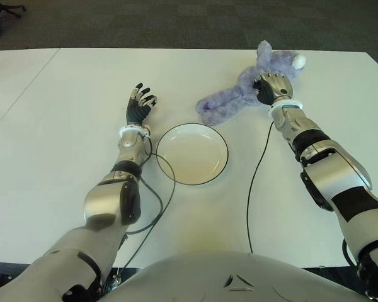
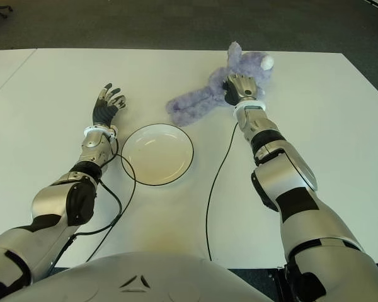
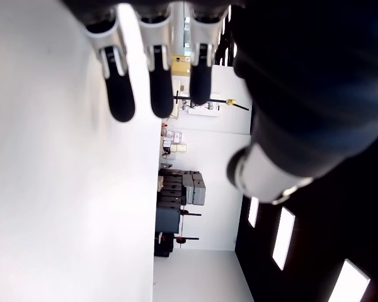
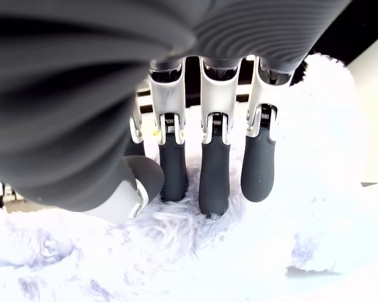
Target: Put the doll into the plate.
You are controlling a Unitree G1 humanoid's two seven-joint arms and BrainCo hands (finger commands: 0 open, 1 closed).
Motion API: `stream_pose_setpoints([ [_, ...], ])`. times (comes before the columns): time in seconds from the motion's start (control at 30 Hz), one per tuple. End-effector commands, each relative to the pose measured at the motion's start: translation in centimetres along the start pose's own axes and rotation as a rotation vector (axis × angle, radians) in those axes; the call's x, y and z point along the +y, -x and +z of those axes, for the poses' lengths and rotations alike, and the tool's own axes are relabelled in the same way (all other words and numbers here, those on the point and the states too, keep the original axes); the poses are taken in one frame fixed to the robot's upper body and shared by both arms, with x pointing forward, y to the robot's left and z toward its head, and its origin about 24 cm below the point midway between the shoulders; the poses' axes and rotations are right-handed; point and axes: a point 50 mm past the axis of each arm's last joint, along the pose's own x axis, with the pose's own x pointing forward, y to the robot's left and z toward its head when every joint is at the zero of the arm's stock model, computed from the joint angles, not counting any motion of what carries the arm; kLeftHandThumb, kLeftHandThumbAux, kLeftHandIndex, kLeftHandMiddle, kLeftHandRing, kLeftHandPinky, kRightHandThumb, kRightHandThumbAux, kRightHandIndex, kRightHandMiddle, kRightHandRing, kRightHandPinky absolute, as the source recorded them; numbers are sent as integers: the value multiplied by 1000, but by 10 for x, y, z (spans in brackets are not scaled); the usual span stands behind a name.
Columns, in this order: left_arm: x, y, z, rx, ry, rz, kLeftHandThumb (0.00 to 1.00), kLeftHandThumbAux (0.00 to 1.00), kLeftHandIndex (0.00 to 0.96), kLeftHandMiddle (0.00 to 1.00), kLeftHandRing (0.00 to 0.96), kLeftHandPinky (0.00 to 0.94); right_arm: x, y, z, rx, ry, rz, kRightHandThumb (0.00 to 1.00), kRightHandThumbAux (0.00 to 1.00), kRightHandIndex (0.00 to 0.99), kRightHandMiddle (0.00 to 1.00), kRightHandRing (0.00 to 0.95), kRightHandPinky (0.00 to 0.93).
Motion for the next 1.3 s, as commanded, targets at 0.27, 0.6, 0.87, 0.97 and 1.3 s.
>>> stream_pose_setpoints([
  [0.27, -5, 43, -80, 363, 42, 15, 390, 796, 82, 162, 200, 255, 28, 15, 2, -136, 1, 192, 706, 732, 399, 710, 761, 746],
  [0.6, -8, 43, -80, 359, 29, 13, 338, 818, 83, 168, 207, 260, 31, 17, -2, -124, 36, 209, 703, 733, 398, 693, 753, 739],
  [0.87, -10, 43, -79, 353, 28, 8, 322, 821, 85, 161, 206, 252, 30, 17, -4, -127, 66, 201, 702, 734, 398, 701, 759, 760],
  [0.97, -12, 43, -79, 350, 23, 6, 320, 827, 86, 164, 201, 251, 29, 17, -6, -126, 69, 196, 703, 734, 398, 700, 757, 745],
  [1.3, -13, 44, -80, 356, 16, 12, 324, 820, 75, 158, 192, 244, 41, 22, -11, -98, 74, 342, 704, 732, 398, 667, 724, 708],
])
